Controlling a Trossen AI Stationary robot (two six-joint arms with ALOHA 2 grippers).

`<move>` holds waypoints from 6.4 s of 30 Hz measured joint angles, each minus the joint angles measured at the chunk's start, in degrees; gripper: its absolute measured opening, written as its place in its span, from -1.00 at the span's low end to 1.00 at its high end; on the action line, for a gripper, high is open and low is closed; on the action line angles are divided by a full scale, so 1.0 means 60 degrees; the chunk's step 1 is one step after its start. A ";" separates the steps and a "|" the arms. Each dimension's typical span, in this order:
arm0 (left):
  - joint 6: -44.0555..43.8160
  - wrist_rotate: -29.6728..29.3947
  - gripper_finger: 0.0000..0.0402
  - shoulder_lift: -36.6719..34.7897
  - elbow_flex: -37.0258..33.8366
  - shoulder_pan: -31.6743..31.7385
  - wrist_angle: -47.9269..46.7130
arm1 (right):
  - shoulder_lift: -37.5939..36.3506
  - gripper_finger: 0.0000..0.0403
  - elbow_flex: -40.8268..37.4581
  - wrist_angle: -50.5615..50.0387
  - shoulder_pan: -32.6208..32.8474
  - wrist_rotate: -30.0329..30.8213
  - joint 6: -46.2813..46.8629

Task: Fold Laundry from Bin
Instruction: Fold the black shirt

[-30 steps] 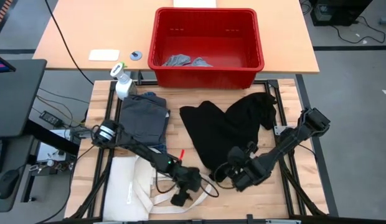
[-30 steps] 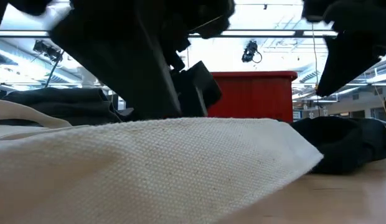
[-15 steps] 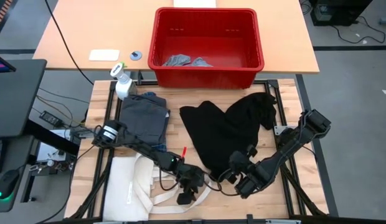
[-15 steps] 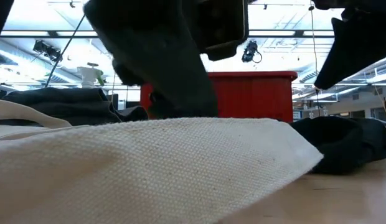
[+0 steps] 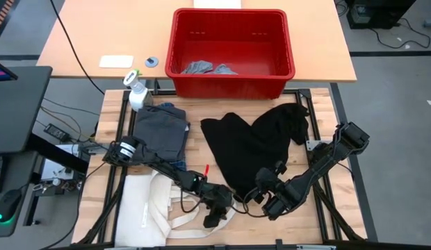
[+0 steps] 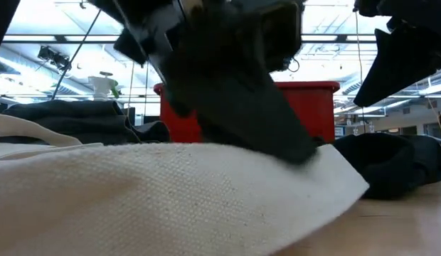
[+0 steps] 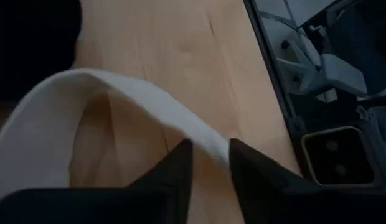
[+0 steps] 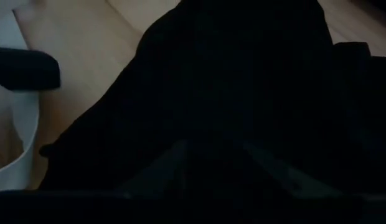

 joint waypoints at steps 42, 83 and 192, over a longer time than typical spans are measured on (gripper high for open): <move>-0.5581 -0.2122 0.47 -0.3745 0.0474 -0.5031 -1.5008 | -0.0004 -0.25 0.0007 0.1143 -0.0564 -0.2052 -0.1790; 0.6316 -0.4376 0.83 -0.2909 -0.3195 0.6174 -0.1117 | 0.0474 -0.25 -0.1935 0.5010 -0.1738 -0.1304 -0.2712; 0.2770 -0.5541 0.83 -0.3501 -0.2805 -0.0756 -0.1196 | 0.0260 -0.25 -0.0471 0.3719 -0.0463 -0.2974 -0.2415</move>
